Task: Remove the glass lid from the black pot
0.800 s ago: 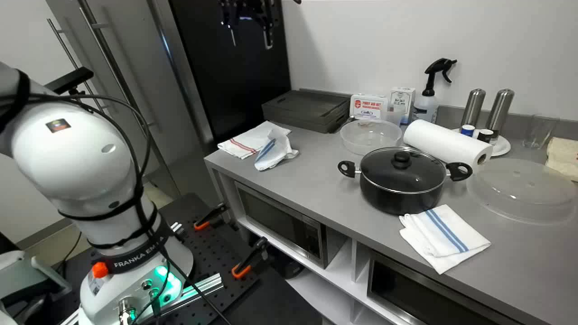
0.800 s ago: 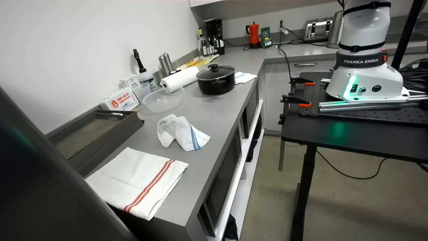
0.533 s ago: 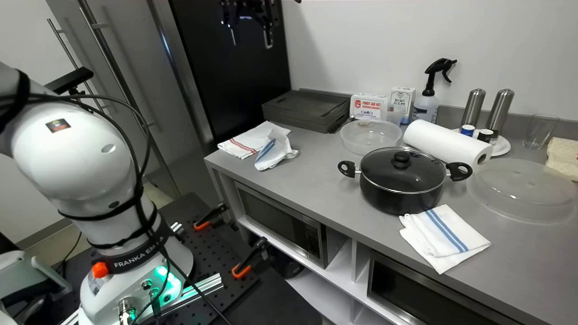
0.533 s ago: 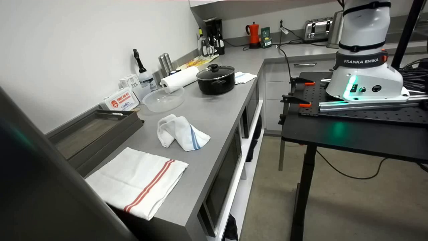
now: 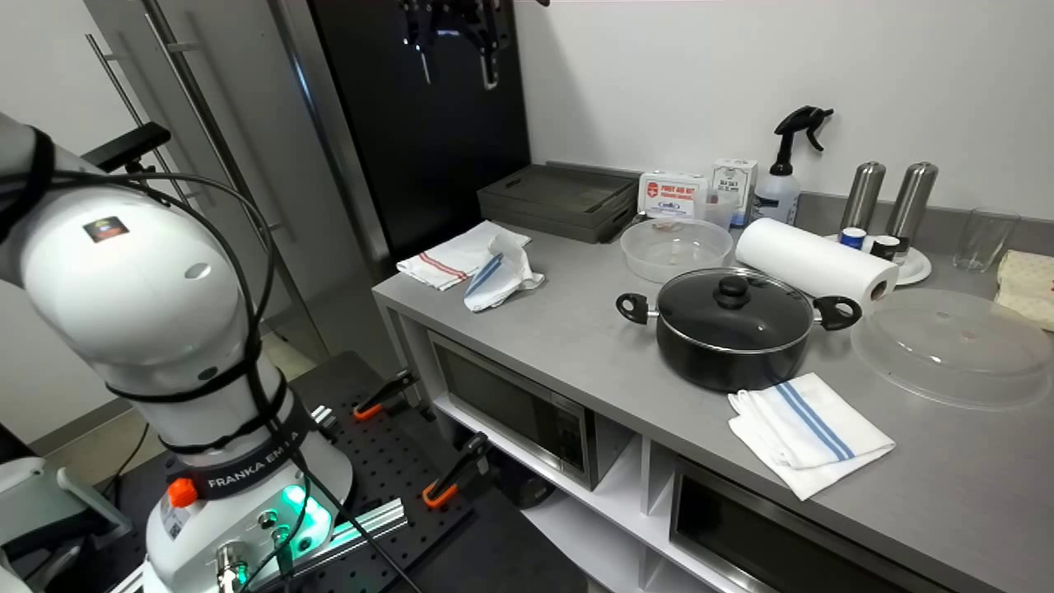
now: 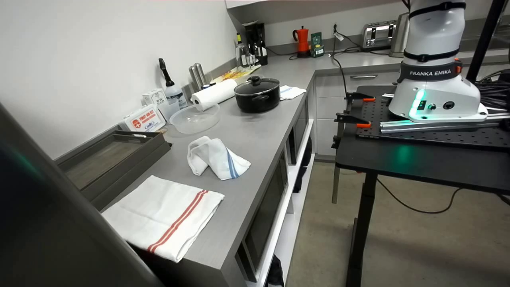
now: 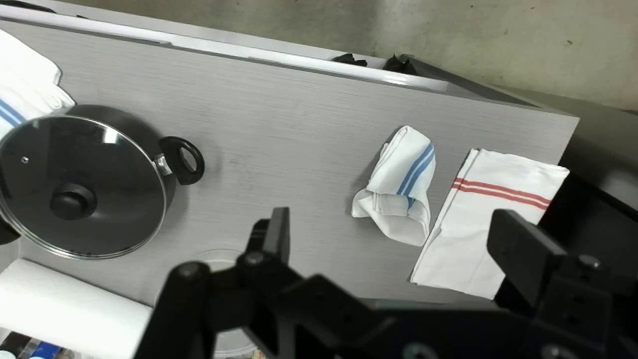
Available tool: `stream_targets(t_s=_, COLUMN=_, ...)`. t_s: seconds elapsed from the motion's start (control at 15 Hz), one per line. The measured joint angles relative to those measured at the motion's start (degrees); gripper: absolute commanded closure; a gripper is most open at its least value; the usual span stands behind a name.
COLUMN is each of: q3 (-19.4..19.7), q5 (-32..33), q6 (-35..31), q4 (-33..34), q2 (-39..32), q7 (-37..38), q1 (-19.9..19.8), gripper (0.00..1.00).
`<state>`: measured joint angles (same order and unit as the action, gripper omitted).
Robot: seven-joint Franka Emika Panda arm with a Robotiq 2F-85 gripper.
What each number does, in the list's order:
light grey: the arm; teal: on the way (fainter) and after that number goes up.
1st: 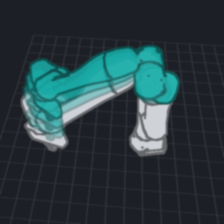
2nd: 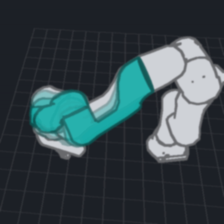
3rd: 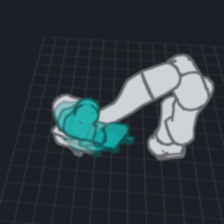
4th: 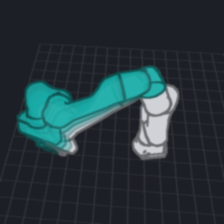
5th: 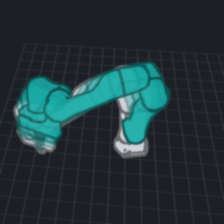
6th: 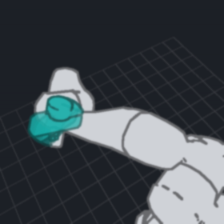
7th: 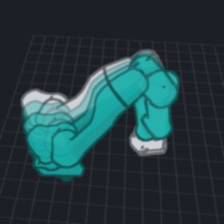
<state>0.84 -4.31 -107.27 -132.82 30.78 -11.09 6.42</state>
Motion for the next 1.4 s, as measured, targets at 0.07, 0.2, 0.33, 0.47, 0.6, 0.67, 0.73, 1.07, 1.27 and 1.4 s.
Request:
stream_targets(t_s=0.07, q3=0.0, q5=0.0, q6=0.0, q4=0.01, q2=-0.18, q7=0.01, q1=-0.13, gripper=0.0)
stream_targets(t_s=0.2, q3=0.05, q5=0.0, q6=-0.28, q4=0.05, q2=-1.07, q7=0.14, q1=-0.59, gripper=0.0)
stream_targets(t_s=0.33, q3=0.23, q5=0.0, q6=-1.43, q4=0.22, q2=-2.86, q7=0.53, q1=-1.3, gripper=0.0)
stream_targets(t_s=0.47, q3=0.51, q5=0.0, q6=-3.55, q4=0.78, q2=-5.58, q7=1.2, q1=-2.34, gripper=0.0)
stream_targets(t_s=0.6, q3=0.92, q5=0.0, q6=-6.41, q4=2.0, q2=-9.2, q7=2.59, q1=-3.65, gripper=0.0)
stream_targets(t_s=0.67, q3=1.15, q5=0.0, q6=-7.88, q4=2.92, q2=-11.31, q7=3.46, q1=-4.39, gripper=0.0)
stream_targets(t_s=0.73, q3=1.45, q5=0.0, q6=-9.34, q4=4.02, q2=-13.6, q7=4.47, q1=-5.16, gripper=0.0)
stream_targets(t_s=1.07, q3=3.57, q5=-0.26, q6=-12.9, q4=11.88, q2=-25.42, q7=9.03, q1=-8.93, gripper=0.0)
stream_targets(t_s=1.27, q3=5.04, q5=-0.9, q6=-12.95, q4=17.59, q2=-31.95, q7=11.71, q1=-11.17, gripper=0.0)
stream_targets(t_s=1.4, q3=5.83, q5=-1.42, q6=-12.95, q4=21.38, q2=-36.1, q7=13.71, q1=-12.56, gripper=0.0)
